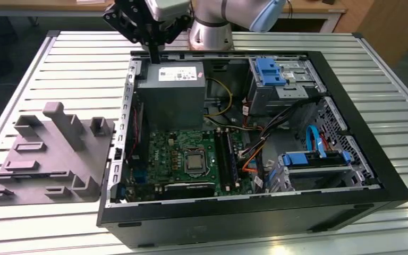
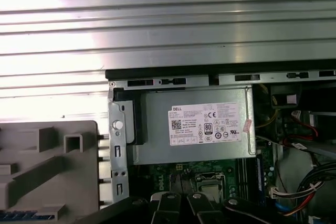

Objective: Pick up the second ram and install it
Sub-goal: 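Reach for the second ram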

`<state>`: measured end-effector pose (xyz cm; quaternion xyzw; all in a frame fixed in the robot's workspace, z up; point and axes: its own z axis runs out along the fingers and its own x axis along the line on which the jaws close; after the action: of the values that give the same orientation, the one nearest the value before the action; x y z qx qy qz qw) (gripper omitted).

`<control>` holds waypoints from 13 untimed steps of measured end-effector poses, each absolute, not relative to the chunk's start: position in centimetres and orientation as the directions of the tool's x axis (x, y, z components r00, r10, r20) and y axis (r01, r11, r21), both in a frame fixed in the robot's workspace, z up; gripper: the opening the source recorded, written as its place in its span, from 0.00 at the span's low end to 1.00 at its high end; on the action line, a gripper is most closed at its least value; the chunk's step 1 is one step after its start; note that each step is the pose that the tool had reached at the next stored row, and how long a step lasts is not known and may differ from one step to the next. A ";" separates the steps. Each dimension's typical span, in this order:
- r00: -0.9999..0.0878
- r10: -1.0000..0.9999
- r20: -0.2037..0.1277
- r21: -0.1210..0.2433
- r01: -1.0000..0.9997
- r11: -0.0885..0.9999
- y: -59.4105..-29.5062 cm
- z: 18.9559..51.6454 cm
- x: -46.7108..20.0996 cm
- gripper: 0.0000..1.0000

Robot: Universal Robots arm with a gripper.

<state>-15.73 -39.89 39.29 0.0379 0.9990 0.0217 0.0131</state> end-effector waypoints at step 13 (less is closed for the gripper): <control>-0.997 0.076 -0.024 0.044 0.075 0.996 -39.9 39.2 -18.5 0.10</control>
<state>-18.52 -39.89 39.24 0.0379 0.9990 0.0217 0.0131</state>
